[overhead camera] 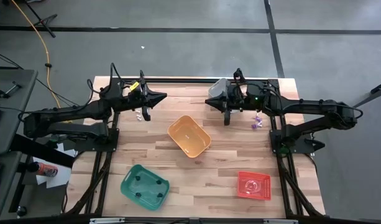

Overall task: Sort Halloween decoration
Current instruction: Put the white bone toy into the yellow bin

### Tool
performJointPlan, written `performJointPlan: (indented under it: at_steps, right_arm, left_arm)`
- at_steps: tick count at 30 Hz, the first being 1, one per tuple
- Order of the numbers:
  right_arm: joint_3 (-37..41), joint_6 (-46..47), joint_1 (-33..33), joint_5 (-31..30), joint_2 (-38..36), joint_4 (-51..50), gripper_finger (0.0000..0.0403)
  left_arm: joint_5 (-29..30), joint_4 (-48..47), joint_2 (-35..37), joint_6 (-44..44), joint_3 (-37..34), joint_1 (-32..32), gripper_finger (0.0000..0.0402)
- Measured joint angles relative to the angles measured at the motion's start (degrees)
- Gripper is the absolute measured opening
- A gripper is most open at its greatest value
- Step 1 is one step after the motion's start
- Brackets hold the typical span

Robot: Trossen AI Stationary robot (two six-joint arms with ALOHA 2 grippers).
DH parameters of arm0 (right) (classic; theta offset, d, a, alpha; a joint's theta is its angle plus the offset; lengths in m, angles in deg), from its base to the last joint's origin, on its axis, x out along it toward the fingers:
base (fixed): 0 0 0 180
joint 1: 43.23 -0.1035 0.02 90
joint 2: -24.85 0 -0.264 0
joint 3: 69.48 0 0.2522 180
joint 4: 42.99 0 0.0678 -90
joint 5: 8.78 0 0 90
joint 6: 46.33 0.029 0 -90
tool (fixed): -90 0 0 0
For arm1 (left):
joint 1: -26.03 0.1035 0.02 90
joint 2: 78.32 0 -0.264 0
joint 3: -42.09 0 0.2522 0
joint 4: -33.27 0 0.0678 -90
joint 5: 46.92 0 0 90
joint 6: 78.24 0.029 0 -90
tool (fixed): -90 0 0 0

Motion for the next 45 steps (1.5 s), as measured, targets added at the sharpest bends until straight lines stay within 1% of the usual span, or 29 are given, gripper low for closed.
performJointPlan:
  at_steps: [3,7,12,16,18,20,26,28,31,33,37,40,43,45]
  right_arm:
    - [0.0,7.8,0.9,-4.2,0.0,-10.6,0.0002]
    - [0.0,13.3,2.0,-4.6,1.2,-31.8,0.0002]
    - [0.0,19.6,2.7,-4.5,5.1,-56.9,0.0002]
    - [0.0,23.6,4.6,-4.6,9.3,-69.2,0.0002]
    - [0.0,23.7,6.2,-5.8,11.8,-72.1,0.0002]
    - [0.0,22.0,7.9,-7.3,14.5,-74.1,0.0002]
    - [0.0,11.6,12.2,-7.9,21.3,-77.3,0.0002]
    - [0.0,8.3,12.8,-10.4,22.7,-78.9,0.0002]
    - [1.3,3.5,13.3,-14.8,22.8,-79.9,0.0001]
    - [3.8,1.7,13.8,-15.0,22.1,-79.7,0.0001]
    - [9.9,1.4,15.3,-15.0,20.7,-76.8,0.0000]
    - [9.8,1.8,16.5,-14.9,20.6,-76.2,0.0000]
    - [9.1,3.4,17.2,-18.8,20.6,-75.6,0.0000]
    - [9.1,3.7,18.2,-19.4,20.6,-75.9,0.0000]
  left_arm:
    - [0.0,-0.1,0.0,0.0,0.0,0.0,0.0000]
    - [-0.1,-0.8,0.0,0.0,0.0,0.0,0.0000]
    - [0.0,-1.1,0.0,0.0,0.0,0.0,0.0000]
    - [-0.1,-1.1,0.0,0.0,0.0,0.0,0.0000]
    - [-0.1,-1.1,0.0,0.0,0.0,0.0,0.0000]
    - [-0.1,-1.1,0.0,0.0,0.0,0.0,0.0000]
    - [-0.1,-1.0,0.0,0.0,0.0,0.0,0.0000]
    - [-0.1,-1.0,0.0,0.0,0.0,0.0,0.0000]
    - [-0.1,-1.0,0.0,0.0,0.0,0.0,0.0000]
    - [-0.1,-1.0,0.0,0.0,0.0,0.0,0.0000]
    - [0.3,-1.0,0.0,0.9,0.0,0.0,0.0000]
    - [1.1,-0.9,0.0,0.9,0.0,0.0,0.0000]
    - [1.2,-0.9,0.0,0.9,0.0,0.0,0.0000]
    - [1.2,-0.7,0.0,0.9,0.0,0.0,0.0000]
